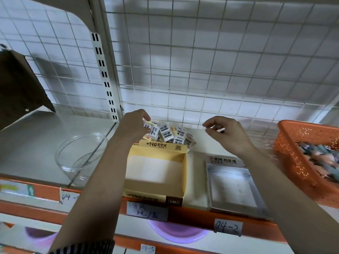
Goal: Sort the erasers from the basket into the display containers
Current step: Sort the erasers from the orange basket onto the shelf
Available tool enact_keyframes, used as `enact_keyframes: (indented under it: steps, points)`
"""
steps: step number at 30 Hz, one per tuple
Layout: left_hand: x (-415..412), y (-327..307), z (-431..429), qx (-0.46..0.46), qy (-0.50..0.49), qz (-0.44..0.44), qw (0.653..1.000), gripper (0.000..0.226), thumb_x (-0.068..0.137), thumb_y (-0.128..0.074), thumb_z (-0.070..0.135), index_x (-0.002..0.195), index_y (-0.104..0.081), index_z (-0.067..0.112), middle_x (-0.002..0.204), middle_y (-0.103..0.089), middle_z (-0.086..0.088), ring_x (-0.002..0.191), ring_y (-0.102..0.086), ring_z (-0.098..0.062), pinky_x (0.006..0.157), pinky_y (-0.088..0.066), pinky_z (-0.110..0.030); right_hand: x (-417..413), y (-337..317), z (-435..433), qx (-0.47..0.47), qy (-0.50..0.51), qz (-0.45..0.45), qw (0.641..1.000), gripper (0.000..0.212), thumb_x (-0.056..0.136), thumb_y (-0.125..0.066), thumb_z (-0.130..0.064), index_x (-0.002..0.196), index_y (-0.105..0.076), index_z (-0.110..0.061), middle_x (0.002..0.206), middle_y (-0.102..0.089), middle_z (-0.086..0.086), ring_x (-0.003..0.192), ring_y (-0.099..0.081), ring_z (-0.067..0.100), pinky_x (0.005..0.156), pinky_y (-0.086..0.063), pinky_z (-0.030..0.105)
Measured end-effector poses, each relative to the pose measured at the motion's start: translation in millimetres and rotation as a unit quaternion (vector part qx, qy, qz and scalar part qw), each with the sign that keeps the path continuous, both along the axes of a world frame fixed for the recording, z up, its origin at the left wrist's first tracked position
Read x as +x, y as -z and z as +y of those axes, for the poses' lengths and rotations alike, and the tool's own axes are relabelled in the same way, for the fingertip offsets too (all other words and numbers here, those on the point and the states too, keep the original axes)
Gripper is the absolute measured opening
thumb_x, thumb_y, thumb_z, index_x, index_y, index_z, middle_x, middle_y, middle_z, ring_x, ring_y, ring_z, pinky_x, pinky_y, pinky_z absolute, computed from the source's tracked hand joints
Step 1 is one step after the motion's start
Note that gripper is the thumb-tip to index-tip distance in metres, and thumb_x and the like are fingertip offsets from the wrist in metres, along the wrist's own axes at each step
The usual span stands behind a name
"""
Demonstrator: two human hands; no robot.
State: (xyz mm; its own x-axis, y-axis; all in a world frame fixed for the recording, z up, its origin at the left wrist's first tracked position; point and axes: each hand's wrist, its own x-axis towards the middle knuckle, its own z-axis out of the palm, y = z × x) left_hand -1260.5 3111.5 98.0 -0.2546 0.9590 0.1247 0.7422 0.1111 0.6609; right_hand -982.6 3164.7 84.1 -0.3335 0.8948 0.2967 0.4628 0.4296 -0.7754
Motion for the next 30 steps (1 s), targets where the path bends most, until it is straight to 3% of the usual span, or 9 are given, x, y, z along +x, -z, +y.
enact_keyframes:
  steps: [4, 8, 12, 16, 19, 23, 27, 30]
  points:
    - [8, 6, 5, -0.012, 0.033, -0.003, 0.999, 0.024, 0.085, -0.072, 0.013, 0.106, -0.062, 0.014, 0.105, -0.057, -0.006, 0.077, -0.054, -0.016, 0.051, -0.037, -0.021, -2, 0, 0, 0.002, -0.004, -0.003, 1.000, 0.020, 0.089, -0.064, -0.014, 0.085, -0.068, -0.033, 0.094, -0.070, -0.011, 0.081, -0.059, -0.001, 0.066, -0.045, 0.015]
    - [9, 10, 7, -0.007, 0.038, -0.007, 0.999, 0.017, 0.081, -0.077, 0.011, 0.090, -0.065, 0.020, 0.105, -0.062, -0.005, 0.087, -0.060, -0.020, 0.065, -0.045, -0.025, -1, -1, -3, -0.001, -0.005, 0.003, 1.000, 0.018, 0.090, -0.064, -0.013, 0.087, -0.069, -0.030, 0.094, -0.069, -0.011, 0.077, -0.058, -0.004, 0.064, -0.044, 0.012]
    - [5, 11, 5, -0.013, 0.035, 0.012, 0.999, 0.020, 0.079, -0.078, 0.013, 0.090, -0.064, 0.023, 0.104, -0.062, -0.004, 0.083, -0.058, -0.017, 0.055, -0.038, -0.026, 2, -2, -4, -0.004, -0.003, 0.011, 1.000, 0.016, 0.090, -0.065, -0.012, 0.088, -0.069, -0.027, 0.092, -0.069, -0.009, 0.074, -0.057, -0.006, 0.062, -0.043, 0.011]
    - [24, 2, 8, 0.043, 0.058, 0.063, 0.995, 0.026, 0.083, -0.073, 0.021, 0.105, -0.063, 0.028, 0.113, -0.056, 0.004, 0.104, -0.054, -0.016, 0.081, -0.046, -0.033, 12, -4, -3, -0.001, 0.009, 0.004, 1.000, 0.015, 0.090, -0.064, -0.013, 0.089, -0.069, -0.027, 0.093, -0.069, -0.010, 0.075, -0.058, -0.003, 0.062, -0.043, 0.012]
    - [49, -8, 15, 0.090, 0.084, 0.098, 0.988, 0.022, 0.088, -0.067, 0.025, 0.110, -0.065, 0.025, 0.113, -0.059, 0.003, 0.110, -0.054, -0.016, 0.093, -0.043, -0.036, 24, -9, -4, 0.016, 0.024, -0.008, 1.000, 0.014, 0.089, -0.065, -0.012, 0.091, -0.068, -0.025, 0.091, -0.067, -0.011, 0.076, -0.058, -0.002, 0.064, -0.043, 0.010]
    - [98, -16, 29, 0.112, 0.134, 0.111, 0.978, 0.020, 0.089, -0.065, 0.028, 0.109, -0.065, 0.024, 0.104, -0.057, 0.007, 0.105, -0.055, -0.017, 0.089, -0.043, -0.034, 58, -22, -6, 0.063, 0.063, -0.049, 0.995, 0.017, 0.088, -0.065, -0.011, 0.096, -0.066, -0.026, 0.091, -0.066, -0.008, 0.081, -0.062, 0.006, 0.069, -0.044, 0.015]
    - [161, -21, 43, 0.119, 0.195, 0.122, 0.966, 0.020, 0.090, -0.065, 0.030, 0.110, -0.064, 0.025, 0.107, -0.059, 0.006, 0.104, -0.055, -0.016, 0.087, -0.042, -0.034, 114, -36, -10, 0.101, 0.119, -0.098, 0.983, 0.018, 0.088, -0.065, -0.011, 0.103, -0.068, -0.019, 0.094, -0.067, -0.001, 0.082, -0.064, 0.013, 0.067, -0.043, 0.009]
    - [214, -24, 51, 0.131, 0.242, 0.106, 0.955, 0.019, 0.090, -0.065, 0.029, 0.108, -0.064, 0.024, 0.108, -0.061, 0.005, 0.102, -0.056, -0.016, 0.088, -0.045, -0.036, 165, -45, -14, 0.111, 0.161, -0.143, 0.970, 0.021, 0.087, -0.065, -0.010, 0.106, -0.068, -0.016, 0.095, -0.068, 0.000, 0.083, -0.065, 0.015, 0.073, -0.049, 0.021]
